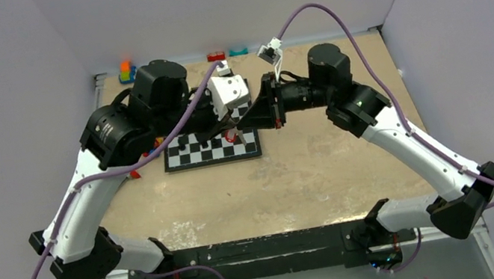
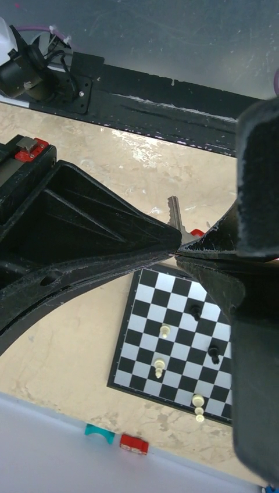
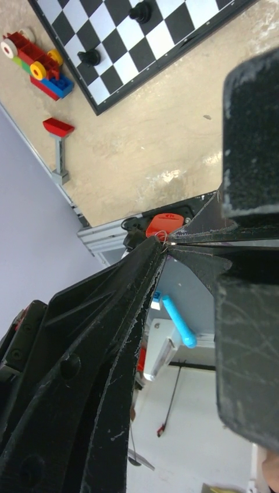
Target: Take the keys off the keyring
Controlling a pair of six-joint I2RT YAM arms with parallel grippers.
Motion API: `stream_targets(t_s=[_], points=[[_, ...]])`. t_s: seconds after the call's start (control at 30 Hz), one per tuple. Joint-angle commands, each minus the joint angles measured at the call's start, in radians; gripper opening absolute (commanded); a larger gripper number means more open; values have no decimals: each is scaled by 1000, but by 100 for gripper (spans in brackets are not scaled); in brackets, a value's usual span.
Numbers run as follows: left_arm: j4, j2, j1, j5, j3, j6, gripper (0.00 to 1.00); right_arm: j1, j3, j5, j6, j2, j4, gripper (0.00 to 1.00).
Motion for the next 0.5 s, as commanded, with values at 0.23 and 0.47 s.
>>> stream_targets(t_s=[0.23, 0.47], points=[[0, 60, -29, -11, 5, -17, 35, 37, 86, -22, -21, -45, 132, 0], [77, -31, -15, -39, -23, -35, 74, 37, 53, -17, -17, -64, 149, 0]])
